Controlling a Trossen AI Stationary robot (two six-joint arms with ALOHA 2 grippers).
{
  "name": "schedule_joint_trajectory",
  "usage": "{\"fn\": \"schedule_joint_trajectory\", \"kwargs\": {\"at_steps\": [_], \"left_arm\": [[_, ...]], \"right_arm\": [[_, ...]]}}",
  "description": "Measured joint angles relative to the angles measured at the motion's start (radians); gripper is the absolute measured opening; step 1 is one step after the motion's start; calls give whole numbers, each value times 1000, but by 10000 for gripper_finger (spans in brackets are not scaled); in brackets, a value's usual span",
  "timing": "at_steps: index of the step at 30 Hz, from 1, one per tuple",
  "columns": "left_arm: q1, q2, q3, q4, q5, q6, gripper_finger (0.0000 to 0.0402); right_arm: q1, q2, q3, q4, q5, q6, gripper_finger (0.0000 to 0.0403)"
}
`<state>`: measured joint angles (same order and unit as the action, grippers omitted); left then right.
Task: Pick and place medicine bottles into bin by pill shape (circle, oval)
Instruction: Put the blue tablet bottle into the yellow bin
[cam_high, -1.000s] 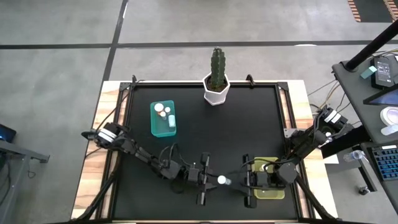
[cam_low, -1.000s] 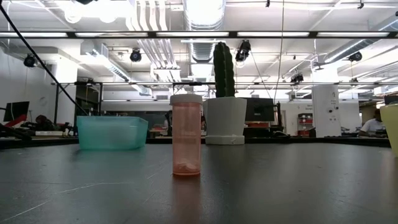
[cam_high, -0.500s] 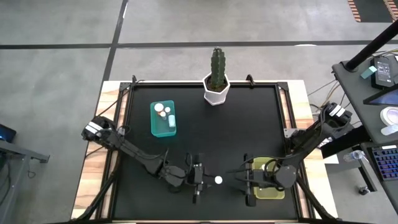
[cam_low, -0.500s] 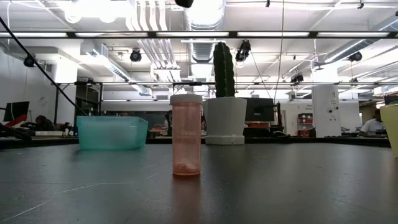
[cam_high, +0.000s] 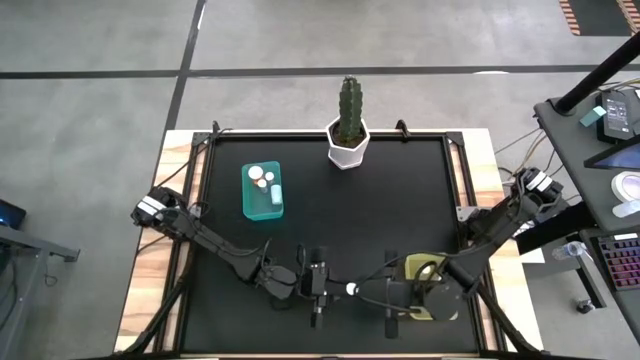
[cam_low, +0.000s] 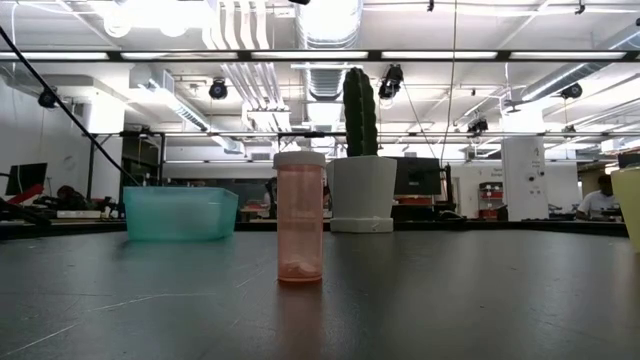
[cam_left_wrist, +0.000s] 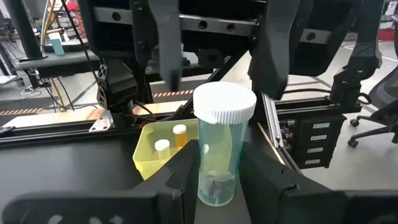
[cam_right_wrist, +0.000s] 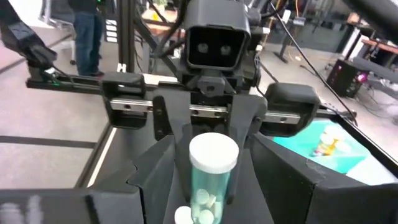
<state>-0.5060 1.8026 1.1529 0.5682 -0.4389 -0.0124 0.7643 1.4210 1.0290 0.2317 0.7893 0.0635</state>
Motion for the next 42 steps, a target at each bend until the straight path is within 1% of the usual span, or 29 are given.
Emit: {"fn": "schedule_joint_trajectory", "kwargs": {"at_steps": [4,21,29,42], "left_arm": [[0,-1,0,-1,0,0,82],[0,-1,0,24,0,3,82],[0,-1,0,23,0,2,82],[0,-1,0,23,-5,-1,82]], "right_arm": [[-5,1,24,-60,0,32,203],[-24,2,11,-62,-1,49,202],[-24,2,11,-62,-4,49,166],[-23,2,11,-62,-6,49,123]]}}
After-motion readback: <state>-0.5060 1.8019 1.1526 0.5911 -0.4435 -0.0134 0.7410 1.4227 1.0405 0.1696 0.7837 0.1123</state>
